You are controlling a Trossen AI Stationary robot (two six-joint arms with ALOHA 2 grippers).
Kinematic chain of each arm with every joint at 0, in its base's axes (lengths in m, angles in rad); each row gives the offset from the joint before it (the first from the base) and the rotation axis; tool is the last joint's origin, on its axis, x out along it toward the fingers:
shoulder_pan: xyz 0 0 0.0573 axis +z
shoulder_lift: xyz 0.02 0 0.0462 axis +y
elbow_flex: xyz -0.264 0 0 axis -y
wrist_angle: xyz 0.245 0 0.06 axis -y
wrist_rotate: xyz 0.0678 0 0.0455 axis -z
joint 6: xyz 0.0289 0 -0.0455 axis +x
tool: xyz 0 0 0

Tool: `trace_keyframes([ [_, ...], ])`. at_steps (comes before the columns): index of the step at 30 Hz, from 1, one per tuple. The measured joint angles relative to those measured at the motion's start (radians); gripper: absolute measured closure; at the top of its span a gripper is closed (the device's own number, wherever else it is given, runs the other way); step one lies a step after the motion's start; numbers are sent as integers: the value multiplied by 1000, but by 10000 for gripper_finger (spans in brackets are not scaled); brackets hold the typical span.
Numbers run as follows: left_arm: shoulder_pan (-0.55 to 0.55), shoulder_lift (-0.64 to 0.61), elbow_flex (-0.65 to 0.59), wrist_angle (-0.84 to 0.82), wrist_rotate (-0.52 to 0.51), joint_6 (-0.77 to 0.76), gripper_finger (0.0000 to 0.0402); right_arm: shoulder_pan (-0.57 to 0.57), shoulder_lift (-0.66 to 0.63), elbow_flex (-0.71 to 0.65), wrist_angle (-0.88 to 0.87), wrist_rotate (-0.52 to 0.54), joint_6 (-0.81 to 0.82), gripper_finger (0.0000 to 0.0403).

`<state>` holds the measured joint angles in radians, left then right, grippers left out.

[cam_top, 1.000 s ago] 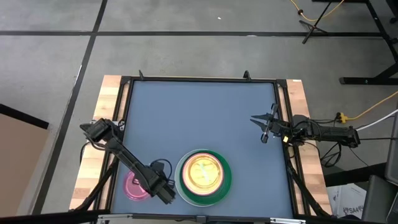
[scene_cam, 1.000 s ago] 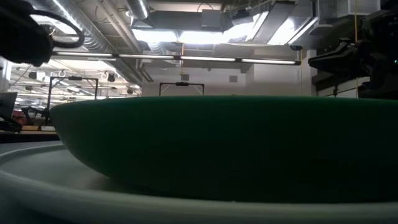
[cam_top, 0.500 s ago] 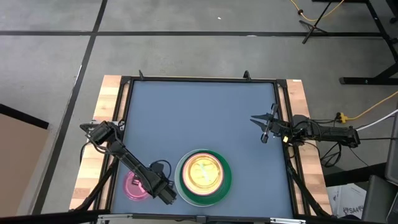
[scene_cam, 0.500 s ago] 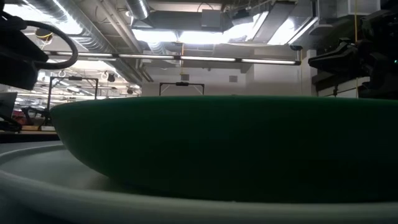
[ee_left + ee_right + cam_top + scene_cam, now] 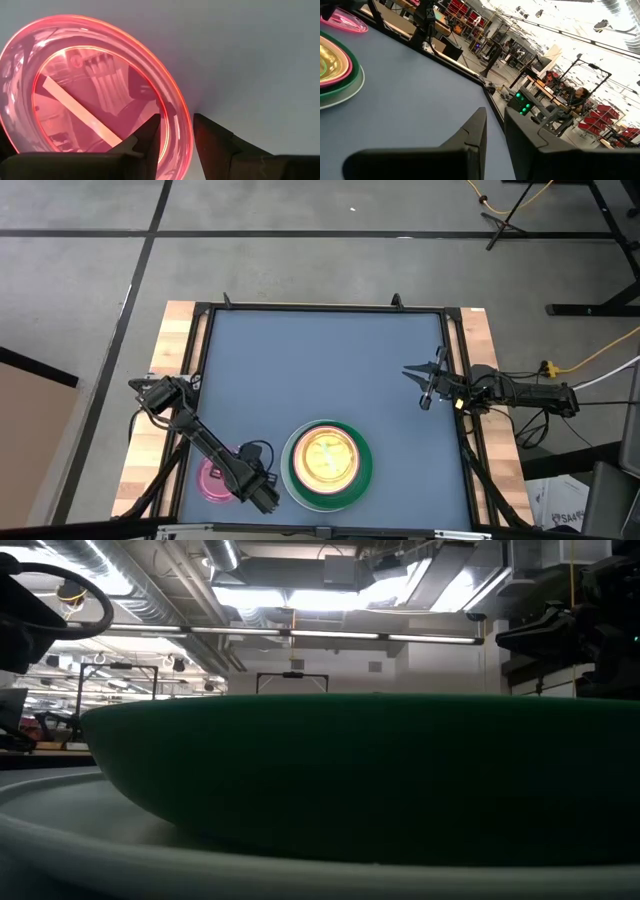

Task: Stack plastic plates
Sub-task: Stack the pink plate on the green plate

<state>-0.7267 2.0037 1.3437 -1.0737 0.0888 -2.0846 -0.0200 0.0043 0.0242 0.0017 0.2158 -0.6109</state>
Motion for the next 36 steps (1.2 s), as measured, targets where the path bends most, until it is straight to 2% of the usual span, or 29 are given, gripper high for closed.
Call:
trace_keyframes([
  [12,-8,0,0,0,-1,0,297,0,0,0,0,0,0,341],
  [29,-8,-2,0,-2,-29,0,394,0,0,0,0,0,0,341],
  [36,-8,-2,0,-8,-26,48,399,0,0,0,0,0,0,341],
])
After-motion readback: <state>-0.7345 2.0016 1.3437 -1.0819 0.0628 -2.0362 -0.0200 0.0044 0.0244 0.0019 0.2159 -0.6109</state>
